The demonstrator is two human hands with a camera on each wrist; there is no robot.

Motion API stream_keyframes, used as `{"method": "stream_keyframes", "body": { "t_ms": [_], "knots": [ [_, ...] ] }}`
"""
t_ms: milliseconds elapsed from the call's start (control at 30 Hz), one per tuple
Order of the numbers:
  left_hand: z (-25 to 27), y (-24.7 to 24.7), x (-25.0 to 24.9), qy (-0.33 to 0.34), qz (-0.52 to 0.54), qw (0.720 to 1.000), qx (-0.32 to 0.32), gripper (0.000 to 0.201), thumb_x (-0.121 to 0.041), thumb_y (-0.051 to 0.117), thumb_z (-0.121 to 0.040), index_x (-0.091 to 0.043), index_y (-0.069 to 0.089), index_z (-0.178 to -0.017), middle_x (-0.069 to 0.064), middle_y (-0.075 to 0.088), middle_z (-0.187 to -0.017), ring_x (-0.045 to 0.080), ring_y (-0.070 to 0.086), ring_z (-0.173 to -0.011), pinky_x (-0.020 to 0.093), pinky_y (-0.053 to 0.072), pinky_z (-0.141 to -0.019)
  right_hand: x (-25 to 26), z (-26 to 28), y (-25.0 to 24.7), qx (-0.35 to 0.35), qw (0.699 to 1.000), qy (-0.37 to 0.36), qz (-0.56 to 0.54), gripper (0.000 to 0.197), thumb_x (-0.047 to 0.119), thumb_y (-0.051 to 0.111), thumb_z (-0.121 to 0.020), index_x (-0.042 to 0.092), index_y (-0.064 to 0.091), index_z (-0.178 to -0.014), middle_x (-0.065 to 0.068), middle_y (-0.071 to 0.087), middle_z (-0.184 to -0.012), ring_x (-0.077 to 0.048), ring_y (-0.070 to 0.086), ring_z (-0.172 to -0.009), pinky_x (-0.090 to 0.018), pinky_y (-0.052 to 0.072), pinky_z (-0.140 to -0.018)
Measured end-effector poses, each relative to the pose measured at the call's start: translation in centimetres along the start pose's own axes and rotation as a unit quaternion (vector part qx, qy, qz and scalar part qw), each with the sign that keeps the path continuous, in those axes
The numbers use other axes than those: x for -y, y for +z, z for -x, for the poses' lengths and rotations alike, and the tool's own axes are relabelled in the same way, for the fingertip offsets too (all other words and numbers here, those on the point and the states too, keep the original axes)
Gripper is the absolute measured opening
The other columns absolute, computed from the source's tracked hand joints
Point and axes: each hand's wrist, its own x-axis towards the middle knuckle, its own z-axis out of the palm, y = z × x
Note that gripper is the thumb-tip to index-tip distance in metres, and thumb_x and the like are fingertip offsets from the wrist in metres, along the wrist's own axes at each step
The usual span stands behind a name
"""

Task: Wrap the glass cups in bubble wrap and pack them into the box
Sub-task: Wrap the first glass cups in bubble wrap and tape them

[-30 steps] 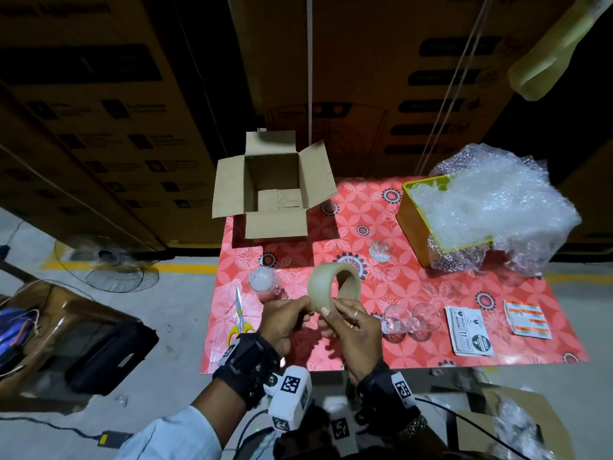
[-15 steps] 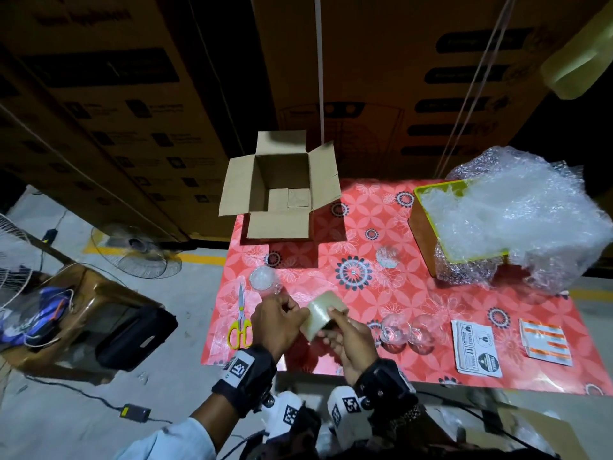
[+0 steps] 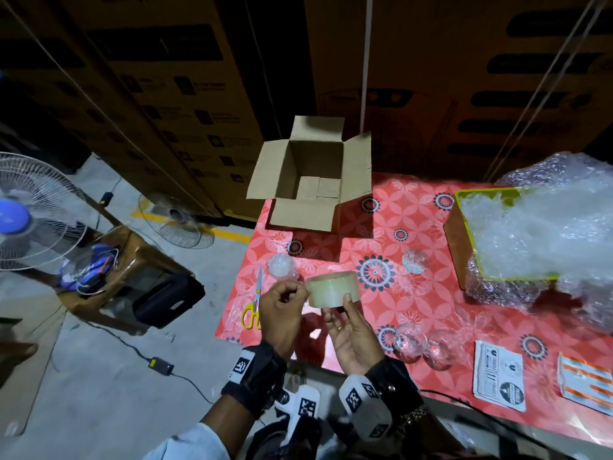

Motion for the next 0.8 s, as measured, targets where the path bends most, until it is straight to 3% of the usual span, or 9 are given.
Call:
{"method": "stream_keyframes", "body": {
  "t_ms": [133, 200, 267, 333, 400, 533, 667, 800],
  "knots": [
    [0.4, 0.0, -0.8, -0.005, 0.061, 0.998, 0.003, 0.012, -0.008, 0.069, -0.079, -0.014, 0.072, -0.069, 0.004, 0.076, -0.091, 0.024, 0.069, -0.089, 0.044, 0.056, -0.087, 0.3, -0.6, 0.1, 0.0, 1.0, 0.014, -0.025, 0.037, 0.021, 0.069, -0.083, -0.001, 0.063, -0.113, -0.016, 0.068, -0.093, -0.016, 0.069, -0.069, -0.023, 0.06, -0.063],
    [0.6, 0.0, -1.3, -0.003, 0.093, 0.996, 0.016, 0.016, 0.0, 0.066, -0.089, -0.007, 0.069, -0.075, 0.009, 0.077, -0.102, 0.026, 0.072, -0.098, 0.042, 0.059, -0.088, 0.5, -1.0, 0.2, 0.0, 0.999, 0.016, -0.031, 0.043, 0.022, 0.072, -0.079, -0.001, 0.062, -0.113, -0.014, 0.068, -0.088, -0.015, 0.069, -0.065, -0.022, 0.059, -0.06],
    [0.8, -0.2, -2.0, -0.008, 0.129, 0.991, 0.035, 0.02, 0.006, 0.057, -0.096, -0.003, 0.063, -0.079, 0.012, 0.077, -0.109, 0.024, 0.074, -0.101, 0.037, 0.061, -0.082, 0.7, -1.4, 0.4, -0.001, 0.999, 0.015, -0.032, 0.04, 0.022, 0.069, -0.081, 0.0, 0.059, -0.113, -0.011, 0.066, -0.082, -0.013, 0.066, -0.061, -0.021, 0.057, -0.057],
    [0.7, -0.4, -2.4, -0.029, 0.177, 0.982, 0.056, 0.022, 0.003, 0.052, -0.1, -0.006, 0.057, -0.081, 0.013, 0.077, -0.112, 0.02, 0.073, -0.098, 0.029, 0.058, -0.075, 1.0, -1.8, 0.5, 0.008, 0.999, 0.015, -0.042, 0.035, 0.022, 0.065, -0.085, 0.002, 0.057, -0.113, -0.01, 0.064, -0.083, -0.013, 0.063, -0.06, -0.02, 0.056, -0.056],
    [0.3, -1.0, -2.8, -0.063, 0.235, 0.968, 0.068, 0.025, -0.002, 0.048, -0.103, -0.011, 0.054, -0.08, 0.012, 0.077, -0.107, 0.016, 0.073, -0.091, 0.023, 0.056, -0.071, 1.5, -1.9, 0.9, 0.016, 0.998, 0.013, -0.053, 0.032, 0.023, 0.063, -0.089, 0.002, 0.057, -0.112, -0.009, 0.063, -0.081, -0.012, 0.062, -0.059, -0.02, 0.054, -0.054],
    [-0.9, -2.8, -3.0, -0.106, 0.336, 0.933, 0.07, 0.027, -0.005, 0.043, -0.105, -0.012, 0.052, -0.08, 0.007, 0.069, -0.08, 0.017, 0.066, -0.074, 0.022, 0.056, -0.07, 2.9, -1.7, 2.0, 0.021, 0.997, 0.013, -0.078, 0.025, 0.024, 0.051, -0.102, 0.001, 0.059, -0.104, -0.006, 0.06, -0.067, -0.01, 0.058, -0.053, -0.018, 0.051, -0.049],
    [-2.5, -4.8, -2.7, -0.125, 0.276, 0.948, 0.101, 0.026, -0.006, 0.042, -0.105, -0.01, 0.052, -0.081, 0.008, 0.052, -0.073, 0.017, 0.051, -0.068, 0.025, 0.047, -0.066, 3.4, -2.3, 2.2, 0.005, 0.997, -0.003, -0.074, 0.022, 0.03, 0.059, -0.098, 0.008, 0.057, -0.096, -0.004, 0.056, -0.066, -0.01, 0.054, -0.054, -0.023, 0.049, -0.049],
    [-3.6, -6.4, -1.9, -0.102, 0.136, 0.972, 0.161, 0.029, -0.015, 0.052, -0.105, -0.011, 0.057, -0.077, 0.015, 0.058, -0.078, 0.021, 0.051, -0.067, 0.03, 0.043, -0.064, 3.3, -1.9, 3.0, 0.005, 0.999, -0.026, -0.037, 0.021, 0.031, 0.061, -0.097, 0.011, 0.058, -0.089, -0.002, 0.055, -0.064, -0.01, 0.052, -0.052, -0.023, 0.045, -0.046]
  ]
}}
